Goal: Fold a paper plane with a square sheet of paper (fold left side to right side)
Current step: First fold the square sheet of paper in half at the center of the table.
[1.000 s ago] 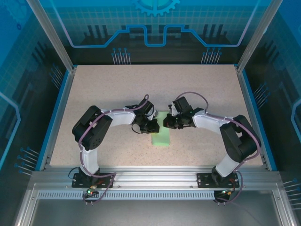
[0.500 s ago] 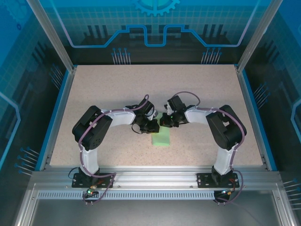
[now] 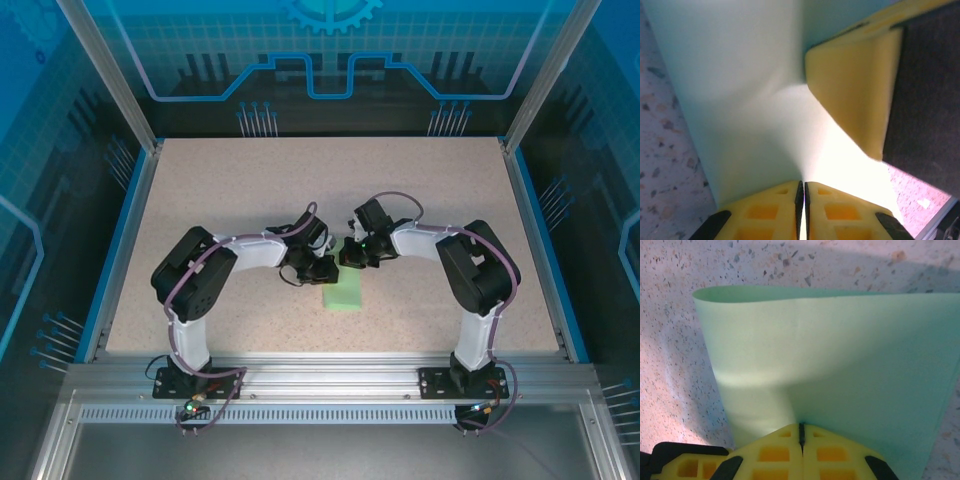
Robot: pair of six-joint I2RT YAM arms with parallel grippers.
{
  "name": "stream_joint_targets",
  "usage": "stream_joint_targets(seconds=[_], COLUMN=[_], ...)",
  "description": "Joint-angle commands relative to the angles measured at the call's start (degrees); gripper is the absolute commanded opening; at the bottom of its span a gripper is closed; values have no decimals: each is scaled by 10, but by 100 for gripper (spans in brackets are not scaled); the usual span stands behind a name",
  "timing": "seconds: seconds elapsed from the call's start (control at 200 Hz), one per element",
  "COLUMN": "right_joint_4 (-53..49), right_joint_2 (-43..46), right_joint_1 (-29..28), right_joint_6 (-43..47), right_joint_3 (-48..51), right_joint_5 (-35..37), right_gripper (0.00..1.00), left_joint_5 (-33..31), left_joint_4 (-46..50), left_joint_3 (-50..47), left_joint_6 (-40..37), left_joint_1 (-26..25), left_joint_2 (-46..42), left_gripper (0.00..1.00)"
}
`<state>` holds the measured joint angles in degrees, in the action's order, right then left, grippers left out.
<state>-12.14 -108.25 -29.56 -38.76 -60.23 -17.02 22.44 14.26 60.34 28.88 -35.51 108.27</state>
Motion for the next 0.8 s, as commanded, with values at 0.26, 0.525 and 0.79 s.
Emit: stream_joint_targets(seconds=[0.26,0.525,0.79], right_joint_4=[-67,-71,-74], right_joint_2=[-35,-38,-44], right_joint_1=[16,17,18], right_joint_6=[-2,3,6], right_joint_3=[7,4,1], right_joint_5=[31,30,30], right_gripper=[0,0,0], left_joint_5=[-8,-7,-13], left_joint_4=[53,40,35], left_joint_3=[-97,-154,-183], left_joint_6=[-5,16,33], left_joint_1=[-28,-49,-72], left_joint_2=[-64,-104,-130], left_gripper=[15,15,15])
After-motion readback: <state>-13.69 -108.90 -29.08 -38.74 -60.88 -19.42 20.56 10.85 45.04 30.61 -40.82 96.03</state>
